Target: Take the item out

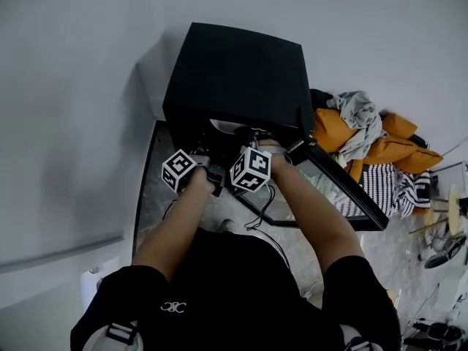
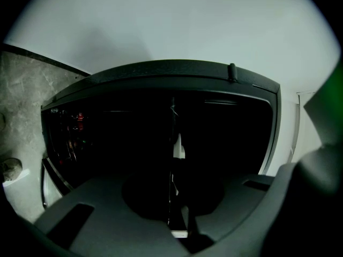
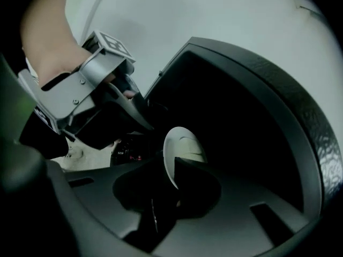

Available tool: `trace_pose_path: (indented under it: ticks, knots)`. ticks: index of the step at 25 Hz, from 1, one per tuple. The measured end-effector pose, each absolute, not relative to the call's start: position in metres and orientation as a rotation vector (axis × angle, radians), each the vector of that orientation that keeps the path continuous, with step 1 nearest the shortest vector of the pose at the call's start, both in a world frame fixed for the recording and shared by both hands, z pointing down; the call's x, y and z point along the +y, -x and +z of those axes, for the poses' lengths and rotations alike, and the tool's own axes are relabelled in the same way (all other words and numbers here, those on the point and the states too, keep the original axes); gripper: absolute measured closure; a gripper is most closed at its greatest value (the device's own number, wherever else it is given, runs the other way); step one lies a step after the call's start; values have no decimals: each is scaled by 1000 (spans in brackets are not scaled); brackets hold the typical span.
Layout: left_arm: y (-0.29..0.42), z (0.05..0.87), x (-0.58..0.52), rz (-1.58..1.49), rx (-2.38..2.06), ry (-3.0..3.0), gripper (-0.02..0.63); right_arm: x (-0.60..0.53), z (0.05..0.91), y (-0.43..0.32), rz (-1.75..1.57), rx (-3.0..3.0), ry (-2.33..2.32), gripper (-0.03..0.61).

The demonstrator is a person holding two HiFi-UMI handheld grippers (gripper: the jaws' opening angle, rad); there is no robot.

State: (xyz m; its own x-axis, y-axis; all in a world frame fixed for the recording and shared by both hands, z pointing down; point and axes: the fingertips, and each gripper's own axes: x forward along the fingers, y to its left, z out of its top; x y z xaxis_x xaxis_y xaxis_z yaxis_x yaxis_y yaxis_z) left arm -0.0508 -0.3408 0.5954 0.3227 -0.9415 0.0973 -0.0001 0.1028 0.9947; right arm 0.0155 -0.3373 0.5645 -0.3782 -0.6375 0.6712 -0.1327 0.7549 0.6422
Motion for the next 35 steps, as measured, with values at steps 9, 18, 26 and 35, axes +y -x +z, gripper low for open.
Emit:
trace_pose_path:
  ticks: [9,18,26,35]
  knots:
    - [48,596,-336,-891,-990,-1276,586,-339,587,-19,-755,-1751,-400,512]
    - [48,596,-335,-896,-989,-1278,586,-351,594,-16,-766,-1653,-333,514]
    - [48,595,-336,-902,-986,-1286,586,-351,595,-16,-756,-1663,-331,535]
    - [50,595,-337,-894,-990,-1298,586,-321,592,-22,-721,-1666,-286,534]
